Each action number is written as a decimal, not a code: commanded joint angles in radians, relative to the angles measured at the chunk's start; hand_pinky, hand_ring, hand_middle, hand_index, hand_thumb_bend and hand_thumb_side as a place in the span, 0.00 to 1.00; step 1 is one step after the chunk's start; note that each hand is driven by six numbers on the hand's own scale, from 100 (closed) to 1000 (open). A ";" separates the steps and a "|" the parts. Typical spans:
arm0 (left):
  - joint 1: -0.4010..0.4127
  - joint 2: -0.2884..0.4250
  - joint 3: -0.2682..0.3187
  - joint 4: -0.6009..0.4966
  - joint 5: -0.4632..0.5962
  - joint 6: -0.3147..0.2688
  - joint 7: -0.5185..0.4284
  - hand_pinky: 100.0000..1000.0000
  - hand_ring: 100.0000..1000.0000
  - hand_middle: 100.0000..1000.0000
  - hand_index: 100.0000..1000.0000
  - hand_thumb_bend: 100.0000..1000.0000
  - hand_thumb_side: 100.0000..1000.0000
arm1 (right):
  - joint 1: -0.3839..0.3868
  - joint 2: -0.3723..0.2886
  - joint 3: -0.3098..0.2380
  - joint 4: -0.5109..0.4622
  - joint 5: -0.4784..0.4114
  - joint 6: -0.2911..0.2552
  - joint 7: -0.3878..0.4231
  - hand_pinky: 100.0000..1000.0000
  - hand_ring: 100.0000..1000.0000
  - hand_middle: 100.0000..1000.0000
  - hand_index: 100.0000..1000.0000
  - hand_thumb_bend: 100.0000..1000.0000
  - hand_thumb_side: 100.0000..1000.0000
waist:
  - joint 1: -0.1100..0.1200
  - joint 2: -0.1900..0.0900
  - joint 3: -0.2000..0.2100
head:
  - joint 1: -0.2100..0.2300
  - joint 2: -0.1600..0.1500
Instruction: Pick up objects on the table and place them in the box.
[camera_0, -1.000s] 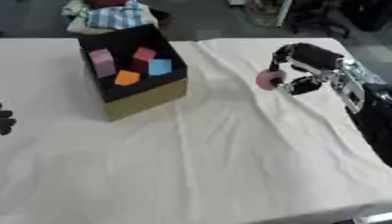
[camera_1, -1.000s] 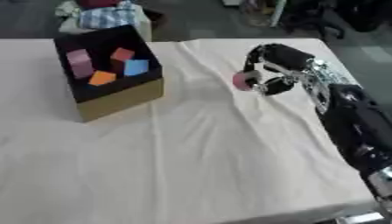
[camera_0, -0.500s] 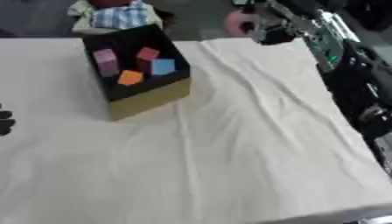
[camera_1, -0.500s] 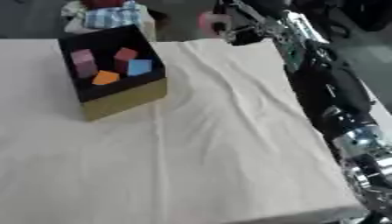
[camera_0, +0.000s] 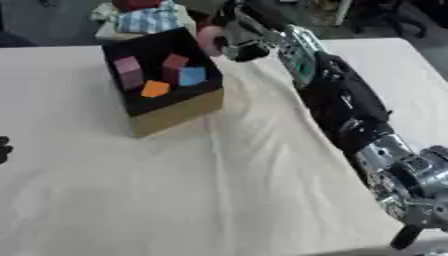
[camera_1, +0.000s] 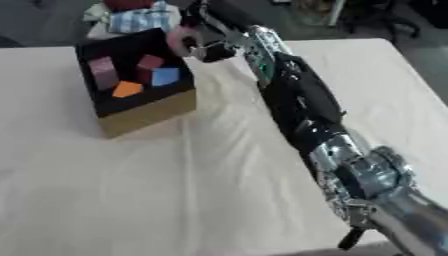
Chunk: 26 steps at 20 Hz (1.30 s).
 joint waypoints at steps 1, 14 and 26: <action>-0.014 0.006 -0.005 -0.008 0.005 -0.003 -0.007 0.79 0.73 0.68 0.84 0.00 0.62 | -0.026 0.010 0.002 -0.005 0.065 -0.002 -0.004 0.72 0.71 0.72 0.90 0.00 0.17 | 0.017 -0.034 0.002 | -0.008 -0.010; -0.011 0.008 0.008 -0.011 0.003 -0.002 0.003 0.79 0.73 0.68 0.84 0.00 0.62 | 0.006 -0.041 0.050 -0.158 -0.128 -0.088 -0.004 0.75 0.74 0.81 0.96 0.00 0.28 | 0.012 -0.030 -0.027 | 0.013 -0.010; -0.009 0.009 0.035 -0.023 -0.002 0.007 0.036 0.80 0.74 0.69 0.84 0.00 0.62 | 0.397 -0.186 0.030 -0.774 -1.123 0.159 0.188 0.73 0.62 0.65 0.84 0.00 0.39 | 0.007 -0.002 -0.088 | 0.101 -0.015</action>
